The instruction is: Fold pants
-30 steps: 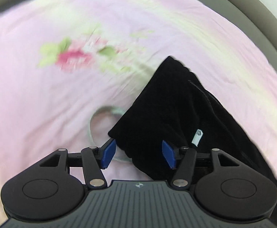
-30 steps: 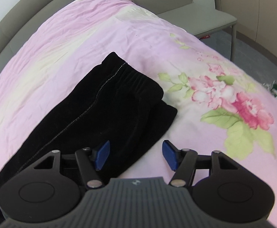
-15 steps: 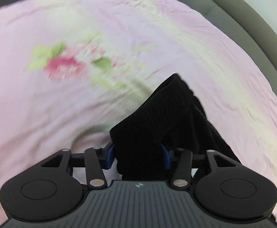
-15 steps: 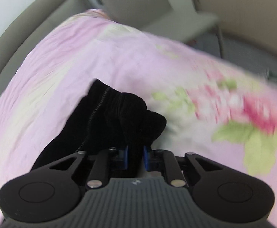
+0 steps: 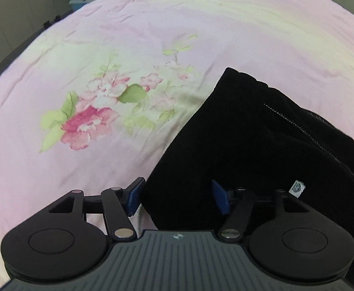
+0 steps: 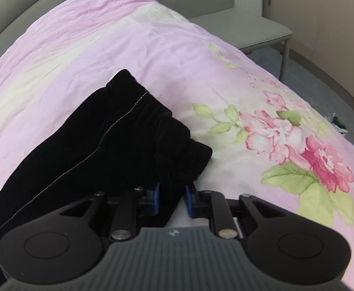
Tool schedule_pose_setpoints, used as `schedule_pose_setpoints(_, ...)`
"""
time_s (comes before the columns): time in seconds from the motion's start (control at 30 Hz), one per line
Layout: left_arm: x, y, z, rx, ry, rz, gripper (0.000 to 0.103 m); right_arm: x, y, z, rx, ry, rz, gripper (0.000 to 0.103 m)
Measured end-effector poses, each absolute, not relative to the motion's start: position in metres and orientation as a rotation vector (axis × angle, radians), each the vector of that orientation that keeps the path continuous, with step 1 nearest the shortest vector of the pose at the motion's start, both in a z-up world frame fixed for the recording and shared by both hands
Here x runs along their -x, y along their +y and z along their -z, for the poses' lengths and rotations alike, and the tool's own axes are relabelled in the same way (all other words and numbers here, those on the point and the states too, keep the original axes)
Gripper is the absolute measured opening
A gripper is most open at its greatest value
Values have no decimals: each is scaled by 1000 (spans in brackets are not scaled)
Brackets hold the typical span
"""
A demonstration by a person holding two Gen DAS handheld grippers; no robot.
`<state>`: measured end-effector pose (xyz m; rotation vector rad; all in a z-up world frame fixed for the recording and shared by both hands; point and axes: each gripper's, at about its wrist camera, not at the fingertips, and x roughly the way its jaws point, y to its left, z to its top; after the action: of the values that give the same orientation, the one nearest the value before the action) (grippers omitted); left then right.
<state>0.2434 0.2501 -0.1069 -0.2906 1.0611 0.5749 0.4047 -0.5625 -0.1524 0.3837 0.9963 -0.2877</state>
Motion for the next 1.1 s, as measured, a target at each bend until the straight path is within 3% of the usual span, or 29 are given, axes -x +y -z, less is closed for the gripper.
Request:
schedule_pose_setpoints(0.07,-238,245,92,220,1069,-536,82,-397,-559,136,-280,982,324,57)
schedule_pose_setpoints(0.2,-224,230,58,126,991,-549,82,-380,-539,110,-154,961,228,56)
schedule_pose_setpoints(0.4,-242,175,38,140,950,-269,72,-364,-442,100,-77,982,-91,54)
schedule_pose_setpoints(0.5,-270,142,53,122,943,-174,72,-368,-378,110,0,998,-220,41)
schedule_pose_setpoints(0.8,-360,88,119,146,1011,-12,46,-415,-244,158,190,1030,-383,41)
schedule_pose_setpoints(1.1,-430,75,165,133,1018,-76,44,-485,-221,189,144,1052,-286,40)
